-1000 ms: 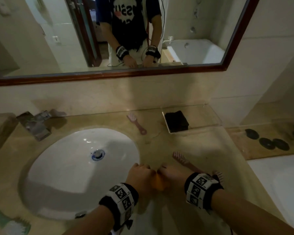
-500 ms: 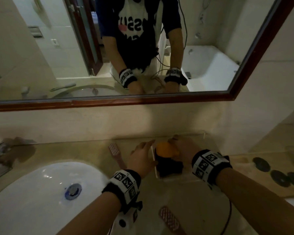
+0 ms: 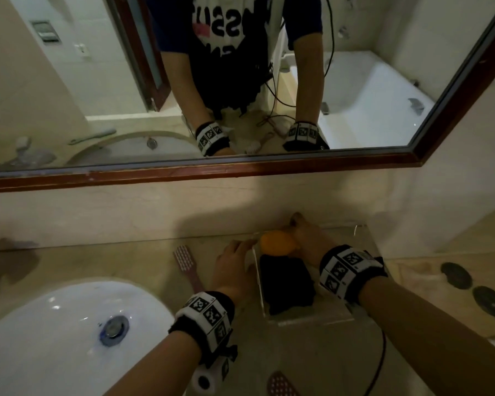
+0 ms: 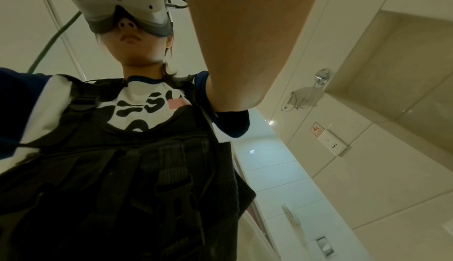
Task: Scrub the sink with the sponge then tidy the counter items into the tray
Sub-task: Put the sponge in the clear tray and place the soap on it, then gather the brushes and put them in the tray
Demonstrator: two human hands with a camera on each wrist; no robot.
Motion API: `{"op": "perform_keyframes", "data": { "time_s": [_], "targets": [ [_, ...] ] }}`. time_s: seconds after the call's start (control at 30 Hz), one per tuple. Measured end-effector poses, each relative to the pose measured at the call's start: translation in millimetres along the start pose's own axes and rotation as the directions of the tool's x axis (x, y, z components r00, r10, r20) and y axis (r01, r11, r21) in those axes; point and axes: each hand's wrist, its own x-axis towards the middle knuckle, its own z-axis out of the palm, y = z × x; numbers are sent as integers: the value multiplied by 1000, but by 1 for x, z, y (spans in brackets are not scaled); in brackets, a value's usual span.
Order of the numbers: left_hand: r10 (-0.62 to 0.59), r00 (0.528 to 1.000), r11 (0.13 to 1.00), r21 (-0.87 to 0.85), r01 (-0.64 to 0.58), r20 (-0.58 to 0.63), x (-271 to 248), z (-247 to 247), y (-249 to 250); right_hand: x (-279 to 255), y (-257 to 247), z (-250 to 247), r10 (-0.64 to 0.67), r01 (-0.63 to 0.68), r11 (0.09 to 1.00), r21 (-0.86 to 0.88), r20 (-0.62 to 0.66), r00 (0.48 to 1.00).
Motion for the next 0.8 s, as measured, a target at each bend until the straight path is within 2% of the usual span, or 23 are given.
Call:
{"op": "perform_keyframes", "data": {
  "time_s": [0.2,0.33,0.47,0.53,0.6,0.63,0.7,0.8],
  "targets": [
    [0,1000,996,92,1,-19,-10,-6,-9,-10,-4,-4,1,0,997,-83,16,1000],
    [6,993,995,96,5,-115,-32,-17,-20,-43,-9,-9,-4,0,999,-51,-78,997],
    [38,991,995,101,-26,-127,-61,-20,-37,-88,-20,-6,-27,24,999,-28,-126,992],
    [1,992,982,185,23,-128,-72,-22,-44,-113,-29,2,-2,-2,1000,-21,-183,983],
    [-72,995,955,282,90,-75,-80,-27,-50,-139,-39,16,9,-5,1000,19,-244,970],
    [-109,994,936,334,112,-27,-82,-29,-52,-152,-44,24,10,-4,1000,28,-226,974],
    [-158,986,892,435,122,47,-84,-31,-58,-174,-51,47,23,-24,999,-27,-67,997],
    [-185,979,850,514,115,86,-83,-29,-63,-194,-56,82,86,-72,993,-96,144,986]
  ]
}}
